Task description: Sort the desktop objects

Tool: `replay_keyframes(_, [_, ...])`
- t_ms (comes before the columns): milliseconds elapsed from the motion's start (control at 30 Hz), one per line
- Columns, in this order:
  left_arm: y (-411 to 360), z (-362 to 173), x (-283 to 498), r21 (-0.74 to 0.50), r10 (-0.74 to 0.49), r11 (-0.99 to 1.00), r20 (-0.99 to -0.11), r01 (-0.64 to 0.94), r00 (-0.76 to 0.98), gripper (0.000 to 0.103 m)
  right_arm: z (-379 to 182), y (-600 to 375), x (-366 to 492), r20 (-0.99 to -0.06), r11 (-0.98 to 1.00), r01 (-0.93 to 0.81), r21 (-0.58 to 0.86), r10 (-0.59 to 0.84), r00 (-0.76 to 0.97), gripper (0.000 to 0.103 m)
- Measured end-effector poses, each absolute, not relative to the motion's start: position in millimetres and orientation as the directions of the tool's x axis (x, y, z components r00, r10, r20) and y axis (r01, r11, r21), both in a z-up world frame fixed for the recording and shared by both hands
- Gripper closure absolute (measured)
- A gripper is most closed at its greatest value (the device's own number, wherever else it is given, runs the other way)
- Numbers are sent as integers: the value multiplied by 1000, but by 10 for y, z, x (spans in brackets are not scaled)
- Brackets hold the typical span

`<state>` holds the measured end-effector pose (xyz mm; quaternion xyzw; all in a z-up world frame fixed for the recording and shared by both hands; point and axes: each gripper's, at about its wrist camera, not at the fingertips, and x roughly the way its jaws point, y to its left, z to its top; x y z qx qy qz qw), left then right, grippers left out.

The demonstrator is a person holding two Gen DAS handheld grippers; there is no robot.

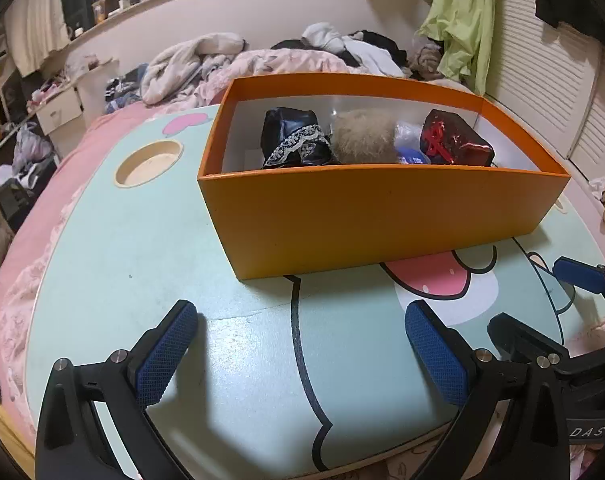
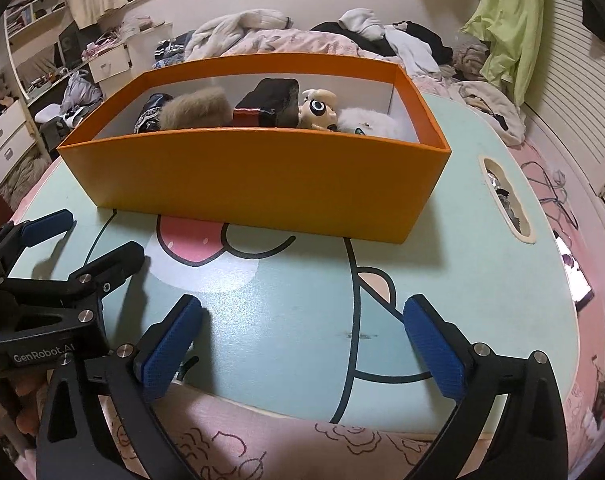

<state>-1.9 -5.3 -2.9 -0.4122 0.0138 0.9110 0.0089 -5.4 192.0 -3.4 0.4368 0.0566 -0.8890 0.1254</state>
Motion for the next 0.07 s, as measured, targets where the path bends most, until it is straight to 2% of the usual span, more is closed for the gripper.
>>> replay_keyframes(67, [-53,-28,-19,18,4,-999,-752,-28,-660,0,-29,1922,-39,-790,-962,273,8,-174,-588,2])
